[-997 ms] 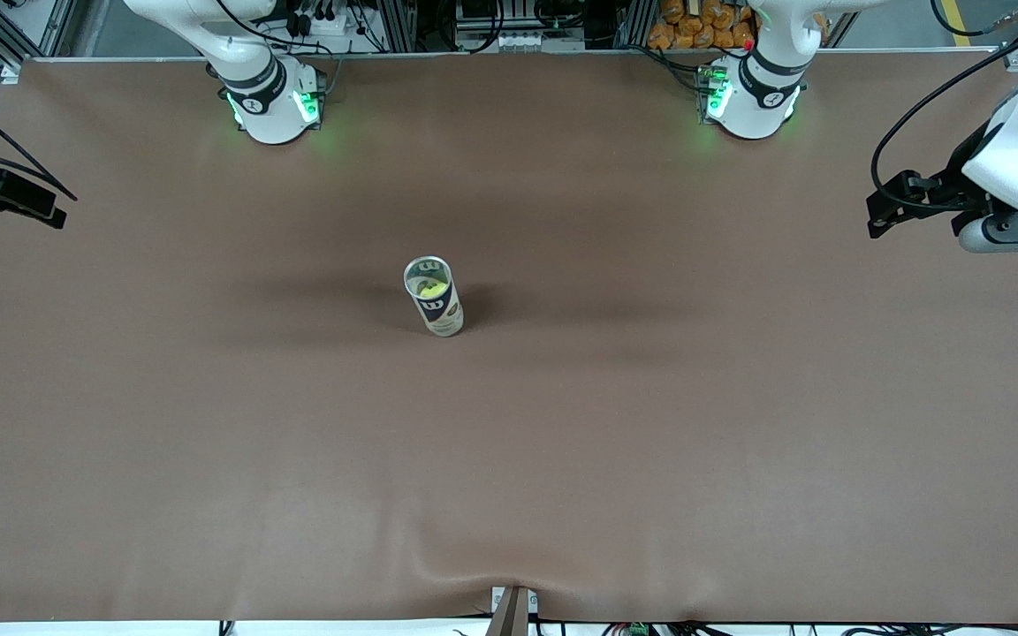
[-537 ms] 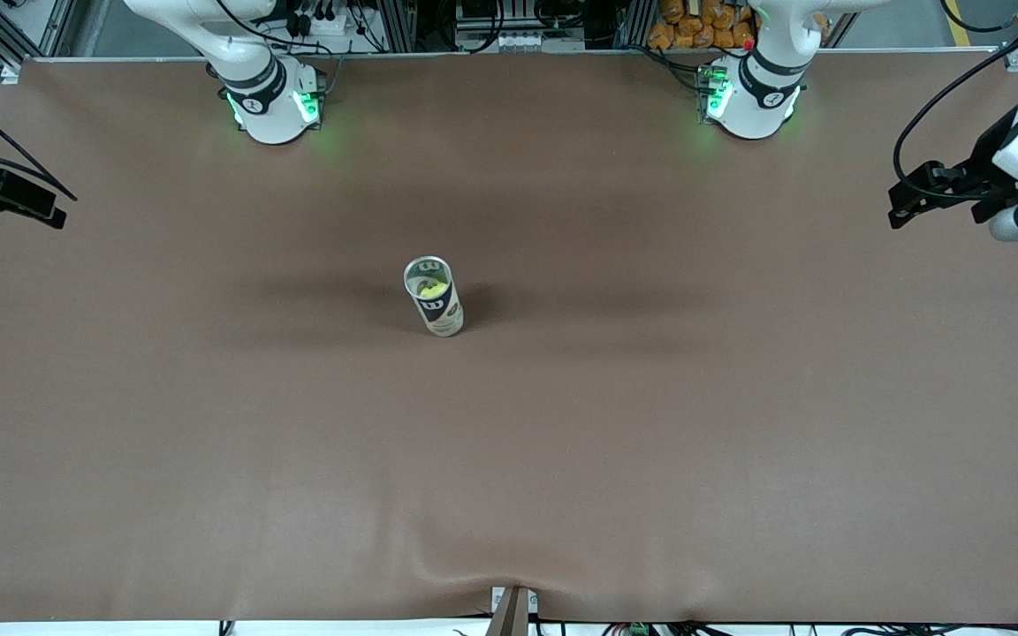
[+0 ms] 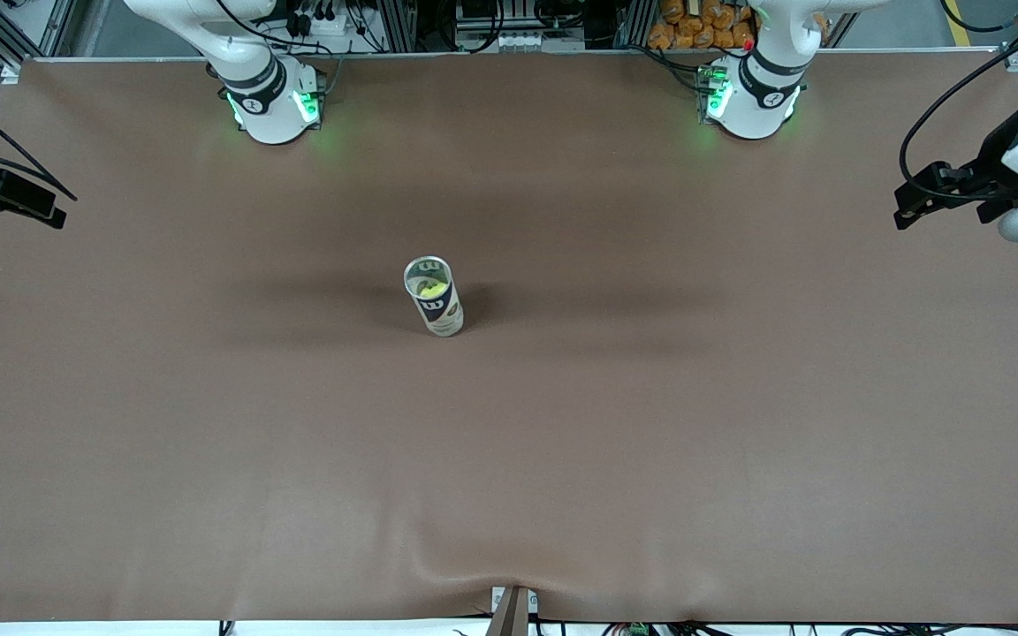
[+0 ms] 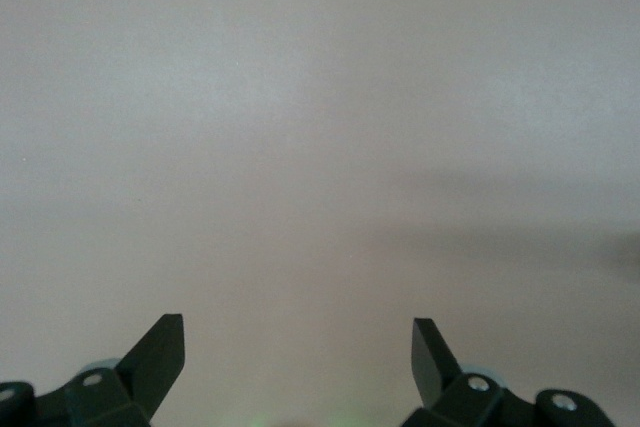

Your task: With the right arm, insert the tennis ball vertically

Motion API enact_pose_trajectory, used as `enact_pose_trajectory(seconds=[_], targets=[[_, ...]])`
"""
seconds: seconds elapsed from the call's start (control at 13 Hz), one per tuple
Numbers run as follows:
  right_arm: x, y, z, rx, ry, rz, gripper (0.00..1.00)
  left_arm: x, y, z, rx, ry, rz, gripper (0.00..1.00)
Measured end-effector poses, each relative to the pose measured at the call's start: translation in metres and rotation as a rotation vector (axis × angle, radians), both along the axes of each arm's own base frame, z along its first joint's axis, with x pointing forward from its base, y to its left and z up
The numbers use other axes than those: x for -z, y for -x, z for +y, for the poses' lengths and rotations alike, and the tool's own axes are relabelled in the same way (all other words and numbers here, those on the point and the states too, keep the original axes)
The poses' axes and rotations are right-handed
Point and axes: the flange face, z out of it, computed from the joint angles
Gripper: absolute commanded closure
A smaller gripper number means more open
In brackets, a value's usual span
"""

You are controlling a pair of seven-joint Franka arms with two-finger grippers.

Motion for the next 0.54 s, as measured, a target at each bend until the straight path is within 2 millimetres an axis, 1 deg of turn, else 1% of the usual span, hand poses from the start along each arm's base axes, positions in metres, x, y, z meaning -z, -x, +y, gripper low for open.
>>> enact_pose_trajectory(seconds=[0.23, 0.54], targets=[[-0.0011, 0.0006, -0.0006, 0.001, -0.001, -0.002, 0.00, 0.0026, -0.0009, 0.0121, 0.026, 0.010, 0.006, 0.00], [-0.0014, 0.0008, -0.0006, 0.001, -0.002, -0.003, 0.00, 0.0036, -0.0010, 0.0122, 0.056, 0.010, 0.008, 0.00]])
